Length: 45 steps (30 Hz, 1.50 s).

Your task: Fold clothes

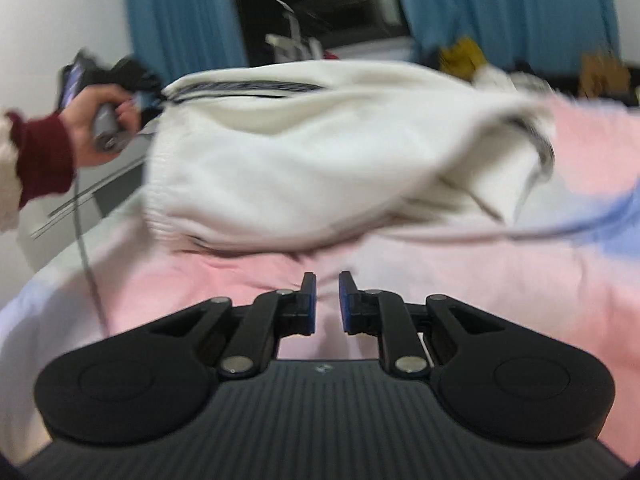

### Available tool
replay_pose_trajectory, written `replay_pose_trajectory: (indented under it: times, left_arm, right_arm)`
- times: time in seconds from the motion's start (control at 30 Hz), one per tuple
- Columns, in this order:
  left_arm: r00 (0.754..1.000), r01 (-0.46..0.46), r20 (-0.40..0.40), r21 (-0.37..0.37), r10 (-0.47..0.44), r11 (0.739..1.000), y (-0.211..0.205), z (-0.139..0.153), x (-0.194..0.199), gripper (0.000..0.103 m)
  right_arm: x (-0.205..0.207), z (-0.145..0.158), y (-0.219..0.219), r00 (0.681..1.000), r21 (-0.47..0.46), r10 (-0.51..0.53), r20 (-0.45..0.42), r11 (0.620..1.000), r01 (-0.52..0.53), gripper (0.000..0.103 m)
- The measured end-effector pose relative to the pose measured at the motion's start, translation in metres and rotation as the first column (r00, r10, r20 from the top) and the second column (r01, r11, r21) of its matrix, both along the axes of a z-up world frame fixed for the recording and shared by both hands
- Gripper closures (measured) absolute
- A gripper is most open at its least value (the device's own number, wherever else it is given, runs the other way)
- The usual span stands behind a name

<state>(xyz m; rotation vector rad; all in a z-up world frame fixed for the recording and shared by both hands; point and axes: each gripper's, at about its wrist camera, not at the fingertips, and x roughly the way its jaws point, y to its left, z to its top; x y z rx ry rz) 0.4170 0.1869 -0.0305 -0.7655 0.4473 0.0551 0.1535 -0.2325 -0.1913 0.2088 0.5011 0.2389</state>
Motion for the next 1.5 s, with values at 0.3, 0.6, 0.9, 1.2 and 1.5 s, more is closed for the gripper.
replay_pose_trajectory:
  times: [0.3,0.6,0.9,1.2,1.5]
  left_arm:
    - [0.999,0.043,-0.026,-0.057,-0.044,0.997,0.018,-0.042,-0.017,0.047]
    - [0.999,0.035,0.027,-0.209,-0.03,0.977,0.044,-0.025,-0.161,0.022]
    - [0.999,0.043,0.012,-0.455,-0.042,0.89,-0.024,-0.068,-0.254,0.019]
    - [0.985,-0.004,-0.158,-0.44,-0.072,0.898,-0.064,-0.11,-0.246,0.021]
    - [0.989,0.082,-0.085,-0.395,-0.125,0.915,-0.079,-0.122,-0.218,0.048]
  right_arm:
    - [0.013,-0.029,0.005,0.999,0.019,-0.016,-0.044,1.0,0.017,0.088]
    - [-0.001,-0.007,0.005,1.0,-0.001,-0.028,-0.013,1.0,0.028,0.087]
    - [-0.042,0.029,-0.004,0.997,-0.017,-0.05,0.055,0.999,0.051,0.087]
    - [-0.043,0.029,-0.015,0.997,0.021,-0.076,0.015,0.997,0.075,0.087]
    - [-0.022,0.009,-0.008,0.996,0.013,-0.087,-0.009,0.996,0.088,0.087]
